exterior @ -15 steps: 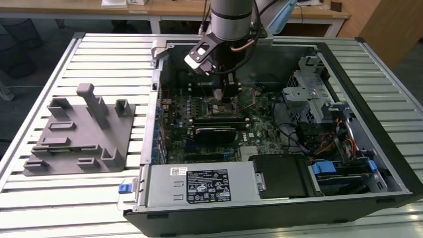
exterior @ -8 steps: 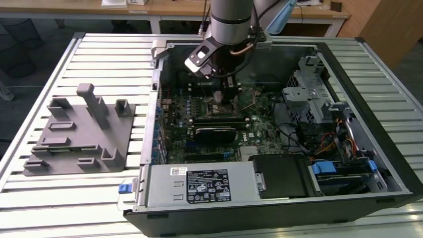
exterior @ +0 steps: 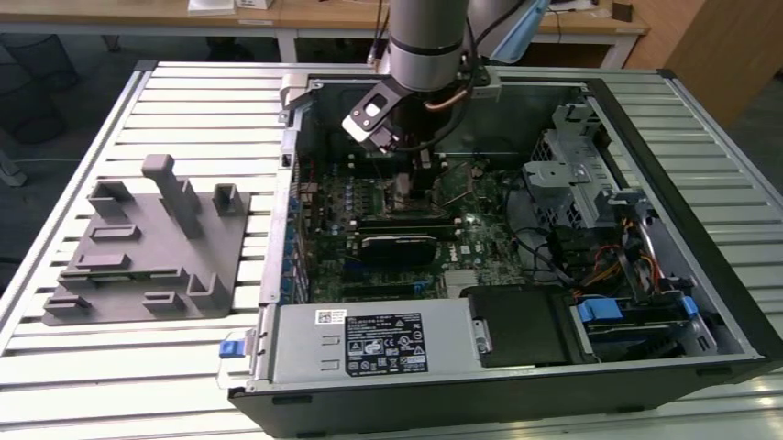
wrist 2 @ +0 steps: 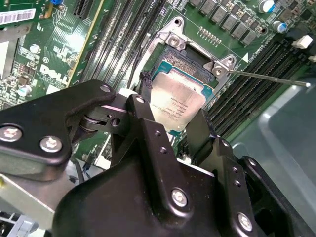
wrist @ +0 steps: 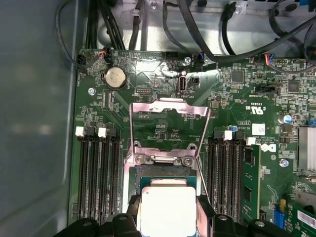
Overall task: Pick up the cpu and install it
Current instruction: 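Place the cpu into insertion slot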
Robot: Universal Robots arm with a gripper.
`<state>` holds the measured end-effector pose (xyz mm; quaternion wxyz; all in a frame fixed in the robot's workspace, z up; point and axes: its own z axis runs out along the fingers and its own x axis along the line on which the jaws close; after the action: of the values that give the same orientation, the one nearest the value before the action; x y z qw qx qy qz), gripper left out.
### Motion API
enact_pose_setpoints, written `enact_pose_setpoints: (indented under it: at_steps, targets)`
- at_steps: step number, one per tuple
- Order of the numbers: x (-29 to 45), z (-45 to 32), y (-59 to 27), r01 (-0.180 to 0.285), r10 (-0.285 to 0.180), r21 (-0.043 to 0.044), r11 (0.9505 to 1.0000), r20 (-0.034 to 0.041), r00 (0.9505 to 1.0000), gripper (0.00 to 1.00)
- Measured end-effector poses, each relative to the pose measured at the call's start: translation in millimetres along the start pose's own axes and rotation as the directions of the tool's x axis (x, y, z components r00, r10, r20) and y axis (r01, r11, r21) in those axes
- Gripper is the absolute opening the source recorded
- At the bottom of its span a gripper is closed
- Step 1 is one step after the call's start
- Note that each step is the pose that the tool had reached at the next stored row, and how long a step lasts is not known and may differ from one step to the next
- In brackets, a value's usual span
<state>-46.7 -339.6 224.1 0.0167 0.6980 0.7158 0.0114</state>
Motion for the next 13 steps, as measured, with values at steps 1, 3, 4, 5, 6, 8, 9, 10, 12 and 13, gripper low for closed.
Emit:
enact_pose_setpoints:
  at_steps: [1,3,4,5,6,8,9,10,12,13]
  targets:
    - [0.0,1.5,-0.1,0.0,0.0,0.0,1.0,-0.0001,1.0,0.53]
    - [0.2,4.0,-0.2,0.0,0.0,0.0,1.0,0.0,1.0,0.53]
    - [0.4,5.0,-0.2,0.0,0.0,0.0,1.0,0.0,1.0,0.53]
    - [0.5,5.8,-0.2,0.0,0.0,0.0,1.0,0.0,1.0,0.53]
    - [0.5,6.6,-0.2,0.0,0.0,0.0,1.0,0.0,1.0,0.53]
    - [0.5,7.8,-0.3,0.0,0.0,0.0,1.0,0.0001,1.0,0.53]
    - [0.5,8.5,-0.3,-0.001,0.001,0.0001,1.0,0.0001,1.0,0.53]
    - [0.5,9.1,-0.4,-0.002,0.002,0.0,1.0,0.0001,1.0,0.53]
    - [0.5,10.5,-0.4,-0.01,0.01,0.0001,0.9999,0.0004,0.9999,0.53]
    - [0.5,11.2,-0.4,-0.015,0.015,0.0002,0.9999,0.0007,0.9999,0.53]
